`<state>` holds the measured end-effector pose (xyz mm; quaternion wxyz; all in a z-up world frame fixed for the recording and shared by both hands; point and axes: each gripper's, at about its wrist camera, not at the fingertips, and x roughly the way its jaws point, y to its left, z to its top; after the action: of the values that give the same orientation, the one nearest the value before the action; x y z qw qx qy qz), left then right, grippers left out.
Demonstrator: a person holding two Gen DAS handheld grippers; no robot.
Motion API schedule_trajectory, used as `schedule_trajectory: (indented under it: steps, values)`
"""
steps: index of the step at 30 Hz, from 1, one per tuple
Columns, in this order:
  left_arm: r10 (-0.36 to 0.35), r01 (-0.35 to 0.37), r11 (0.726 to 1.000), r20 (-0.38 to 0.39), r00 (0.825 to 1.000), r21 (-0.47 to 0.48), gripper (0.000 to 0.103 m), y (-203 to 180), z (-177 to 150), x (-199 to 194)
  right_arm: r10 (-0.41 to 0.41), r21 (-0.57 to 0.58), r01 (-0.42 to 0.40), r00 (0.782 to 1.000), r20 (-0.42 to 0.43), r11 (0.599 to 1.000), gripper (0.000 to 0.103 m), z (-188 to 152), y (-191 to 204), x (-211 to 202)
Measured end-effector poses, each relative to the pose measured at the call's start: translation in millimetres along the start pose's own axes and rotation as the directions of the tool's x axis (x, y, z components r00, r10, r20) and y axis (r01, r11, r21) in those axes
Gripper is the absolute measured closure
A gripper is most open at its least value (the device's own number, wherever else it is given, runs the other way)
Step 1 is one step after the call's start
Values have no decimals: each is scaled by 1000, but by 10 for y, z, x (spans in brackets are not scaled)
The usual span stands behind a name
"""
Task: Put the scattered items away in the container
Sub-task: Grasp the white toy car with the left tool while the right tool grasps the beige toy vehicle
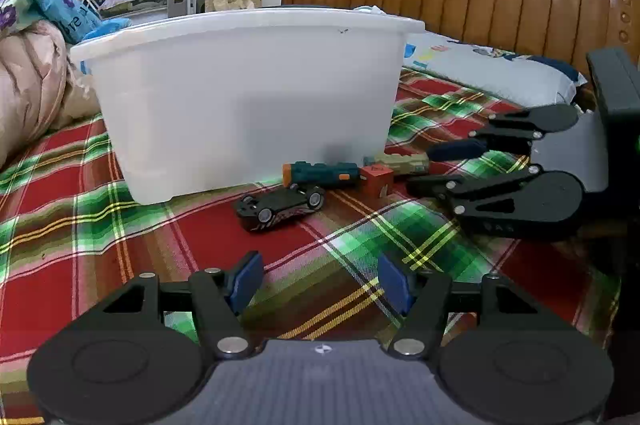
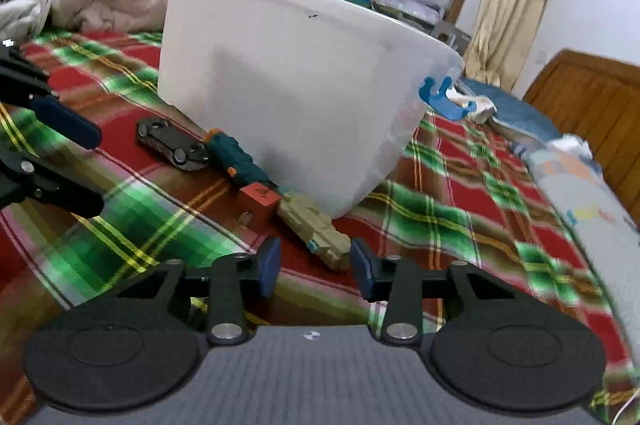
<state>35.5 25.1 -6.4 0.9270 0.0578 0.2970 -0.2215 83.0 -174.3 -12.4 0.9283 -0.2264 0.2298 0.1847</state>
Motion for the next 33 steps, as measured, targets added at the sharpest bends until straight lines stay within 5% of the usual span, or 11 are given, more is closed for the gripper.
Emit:
schedule_trajectory:
  steps: [5,12,16,18,23,26,28,31,33]
  values:
    - [17,-17,1000,-7,1000,-19,36,10,35,98,16,31,-16,1000,-6,999,59,37,-125,170]
    - [50,-50,999,-8,999,-20,35,38,93,163,93,-80,-92,996,10,993,41,64,-180,295]
    - [98,-98,995,7,995,-13,35,82,173,205,192,79,-187,980,-58,979,68,86,-301,285]
    - [113,-113,994,4,994,3,35,109,200,235,188,111,-181,980,-65,977,70,67,-277,196]
    - [113,-120,980,54,992,161,35,73,296,264,208,149,-197,976,-58,969,70,-9,-169,-81]
    - [60,-80,939,68,996,336,36,-3,351,382,218,180,-205,974,-55,962,70,-58,-187,-171]
    - [26,-9,921,-36,999,389,50,-32,351,530,215,188,-201,975,-55,961,70,-58,-196,-188]
    - [-42,62,975,-95,995,215,76,49,398,527,209,198,-194,976,-55,961,70,-44,-205,-198]
    - [-45,61,985,-97,994,164,78,25,372,472,203,198,-189,977,-57,962,70,-35,-202,-194]
